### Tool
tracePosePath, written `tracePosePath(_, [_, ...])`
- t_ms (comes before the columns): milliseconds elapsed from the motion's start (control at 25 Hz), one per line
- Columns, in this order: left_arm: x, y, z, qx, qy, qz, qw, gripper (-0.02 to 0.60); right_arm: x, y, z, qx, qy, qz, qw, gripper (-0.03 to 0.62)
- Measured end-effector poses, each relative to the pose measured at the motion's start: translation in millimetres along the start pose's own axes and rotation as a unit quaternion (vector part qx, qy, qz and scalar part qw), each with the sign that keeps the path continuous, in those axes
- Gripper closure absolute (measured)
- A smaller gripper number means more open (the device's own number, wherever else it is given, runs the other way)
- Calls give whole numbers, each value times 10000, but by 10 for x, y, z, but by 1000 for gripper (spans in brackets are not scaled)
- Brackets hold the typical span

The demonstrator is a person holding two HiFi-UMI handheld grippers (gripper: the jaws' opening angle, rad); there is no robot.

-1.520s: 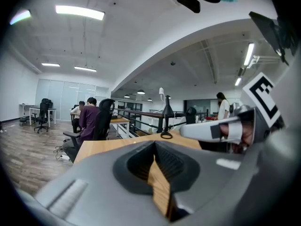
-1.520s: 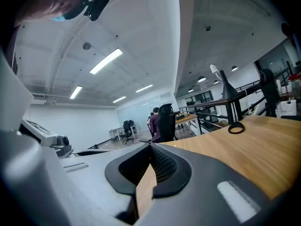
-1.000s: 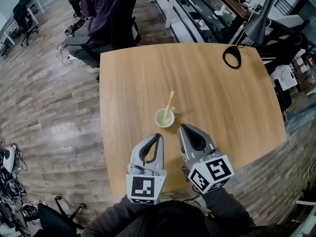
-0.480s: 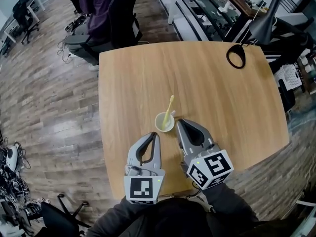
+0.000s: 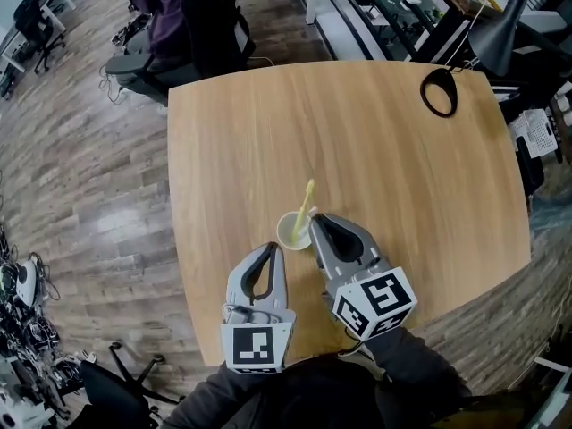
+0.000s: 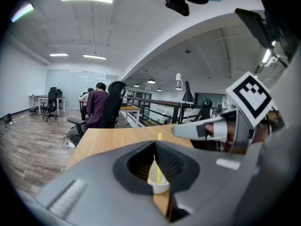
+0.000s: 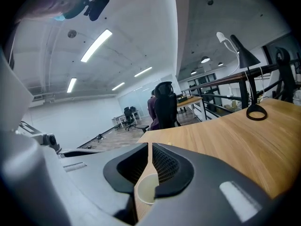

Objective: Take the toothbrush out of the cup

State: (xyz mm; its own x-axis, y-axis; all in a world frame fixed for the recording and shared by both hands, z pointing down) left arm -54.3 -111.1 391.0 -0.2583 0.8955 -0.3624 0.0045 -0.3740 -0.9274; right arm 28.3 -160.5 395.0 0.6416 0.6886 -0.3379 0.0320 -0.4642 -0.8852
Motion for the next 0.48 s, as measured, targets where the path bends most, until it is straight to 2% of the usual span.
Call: tracePosePath(480, [-380, -286, 211, 281, 48, 470, 9985, 574, -457, -301, -295, -274, -102, 575, 9979, 482])
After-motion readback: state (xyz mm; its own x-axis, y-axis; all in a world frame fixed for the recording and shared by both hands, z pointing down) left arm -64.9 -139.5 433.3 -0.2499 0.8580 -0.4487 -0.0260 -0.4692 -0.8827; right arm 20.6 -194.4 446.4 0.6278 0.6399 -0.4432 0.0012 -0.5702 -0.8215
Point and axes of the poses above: the fingertips, and each gripper's own axes: x backward along the fingers, z to its left, y out of its top, the point moved 2 cm from there along x, backward along the fingers
